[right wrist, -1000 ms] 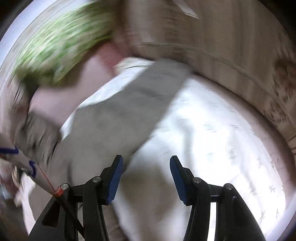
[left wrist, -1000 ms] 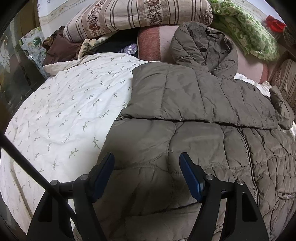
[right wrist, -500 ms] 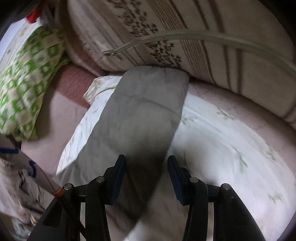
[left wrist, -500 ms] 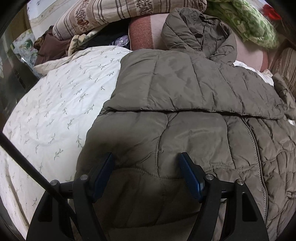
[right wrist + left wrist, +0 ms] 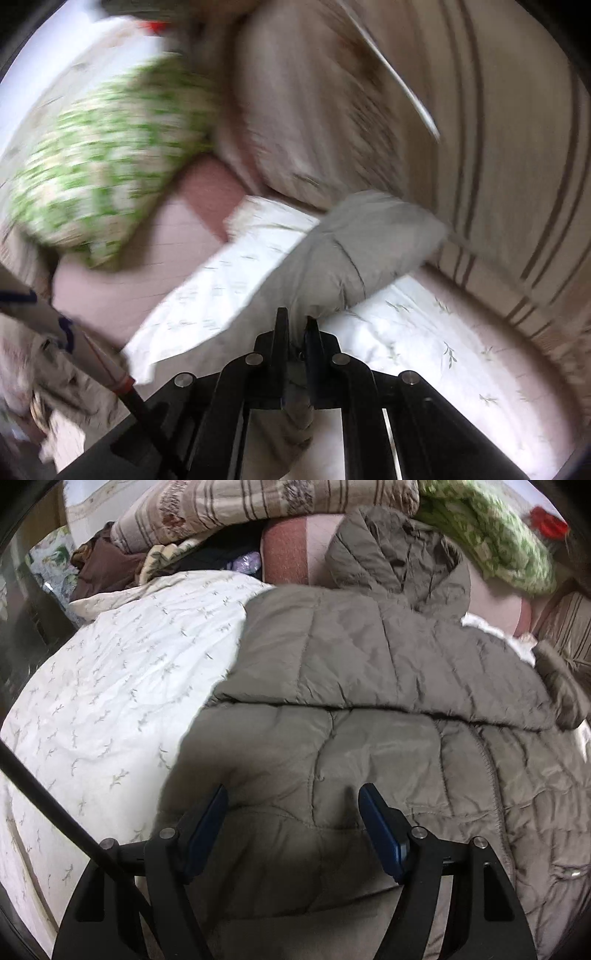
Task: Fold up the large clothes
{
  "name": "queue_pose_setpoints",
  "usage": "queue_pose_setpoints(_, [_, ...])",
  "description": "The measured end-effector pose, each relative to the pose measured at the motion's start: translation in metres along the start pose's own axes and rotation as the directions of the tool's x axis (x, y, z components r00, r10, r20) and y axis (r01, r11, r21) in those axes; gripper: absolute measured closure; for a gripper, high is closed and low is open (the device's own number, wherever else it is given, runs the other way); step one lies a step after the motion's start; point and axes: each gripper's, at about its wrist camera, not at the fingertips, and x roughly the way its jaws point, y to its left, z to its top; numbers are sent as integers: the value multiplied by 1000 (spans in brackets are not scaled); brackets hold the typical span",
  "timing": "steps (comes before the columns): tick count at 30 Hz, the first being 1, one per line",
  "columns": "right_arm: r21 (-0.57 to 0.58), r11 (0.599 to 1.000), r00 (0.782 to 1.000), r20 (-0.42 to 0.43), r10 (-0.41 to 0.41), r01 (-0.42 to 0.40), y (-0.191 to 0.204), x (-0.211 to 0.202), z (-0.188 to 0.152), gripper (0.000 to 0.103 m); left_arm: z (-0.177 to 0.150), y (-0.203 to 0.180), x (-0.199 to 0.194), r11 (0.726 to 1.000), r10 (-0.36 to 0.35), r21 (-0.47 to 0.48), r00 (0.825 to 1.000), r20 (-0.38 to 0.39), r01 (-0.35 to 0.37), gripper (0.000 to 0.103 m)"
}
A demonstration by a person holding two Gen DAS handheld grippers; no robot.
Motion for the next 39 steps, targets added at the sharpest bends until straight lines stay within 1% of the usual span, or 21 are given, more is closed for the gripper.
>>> queue_pose_setpoints(3, [-167, 985, 997, 52, 52, -42, 64, -53, -14, 95, 3, 11, -15, 1000, 11, -25, 999, 41, -10, 31])
queue_pose_setpoints(6, [-281, 952, 990, 39, 138, -122, 122, -83, -40, 95, 9, 34, -31, 996, 46, -79, 996, 81, -40, 31])
queue_pose_setpoints(9, [-406, 889, 975, -26, 222, -214, 187, -99, -88, 95, 14, 62, -40, 987, 56, -154, 994, 95, -41, 31])
queue_pose_setpoints(10, [-458, 854, 968, -62, 245, -245, 214, -102, -114, 95, 16, 74, -43, 981, 79, -184, 991, 107, -58, 31])
queue_pose_setpoints(12, [-520, 806, 959, -114, 261, -281, 246, -100, -151, 95, 17, 88, -47, 971, 129, -217, 984, 121, -100, 31])
queue_pose_setpoints(13, [-557, 768, 948, -168, 270, -317, 269, -93, -183, 95, 18, 97, -48, 963, 157, -240, 980, 126, -123, 31])
queue_pose_setpoints(16, [-595, 702, 919, -292, 265, -392, 310, -68, -248, 95, 18, 118, -47, 949, 158, -290, 981, 113, -120, 31])
queue_pose_setpoints(18, [-617, 673, 909, -344, 237, -409, 327, -53, -285, 93, 18, 129, -44, 941, 139, -322, 986, 97, -101, 31])
queue_pose_setpoints(19, [-640, 650, 905, -374, 201, -409, 338, -39, -311, 90, 18, 134, -42, 936, 127, -339, 988, 90, -90, 31])
queue_pose_setpoints(20, [-652, 643, 907, -382, 178, -401, 341, -33, -325, 90, 18, 137, -42, 932, 118, -354, 989, 86, -80, 31])
queue_pose_setpoints(22, [-675, 640, 914, -390, 115, -368, 345, -12, -351, 82, 18, 141, -41, 925, 99, -376, 992, 81, -61, 31])
queue_pose_setpoints(23, [-681, 638, 913, -397, 91, -360, 344, -5, -358, 77, 18, 143, -41, 922, 87, -384, 993, 79, -50, 31])
queue_pose_setpoints(25, [-714, 607, 916, -398, 57, -348, 338, 0, -370, 70, 19, 142, -40, 921, 69, -389, 995, 78, -33, 31])
queue_pose_setpoints(26, [-736, 586, 922, -383, 55, -340, 337, -5, -373, 64, 18, 142, -40, 921, 67, -388, 995, 77, -31, 31])
queue_pose_setpoints(27, [-753, 566, 926, -372, 57, -337, 334, -11, -375, 53, 18, 141, -40, 922, 66, -385, 995, 76, -31, 31])
queue_pose_setpoints(28, [-758, 552, 925, -374, 68, -348, 328, -20, -371, 48, 17, 140, -40, 923, 65, -383, 995, 75, -32, 31])
queue_pose_setpoints(32, [-739, 561, 923, -357, 146, -374, 321, -51, -350, 46, 18, 134, -39, 924, 41, -383, 997, 72, -10, 31])
queue_pose_setpoints(33, [-733, 563, 920, -357, 159, -382, 323, -55, -344, 46, 20, 130, -40, 928, 20, -373, 997, 78, 11, 31])
queue_pose_setpoints(35, [-732, 573, 927, -337, 164, -368, 328, -60, -336, 46, 24, 121, -42, 937, -24, -345, 996, 88, 53, 31])
queue_pose_setpoints(37, [-719, 596, 932, -315, 182, -359, 319, -70, -328, 46, 31, 107, -45, 948, -80, -301, 991, 105, 109, 31])
queue_pose_setpoints(39, [-695, 624, 932, -304, 195, -357, 302, -76, -318, 46, 39, 94, -40, 945, -149, -281, 986, 80, 166, 31])
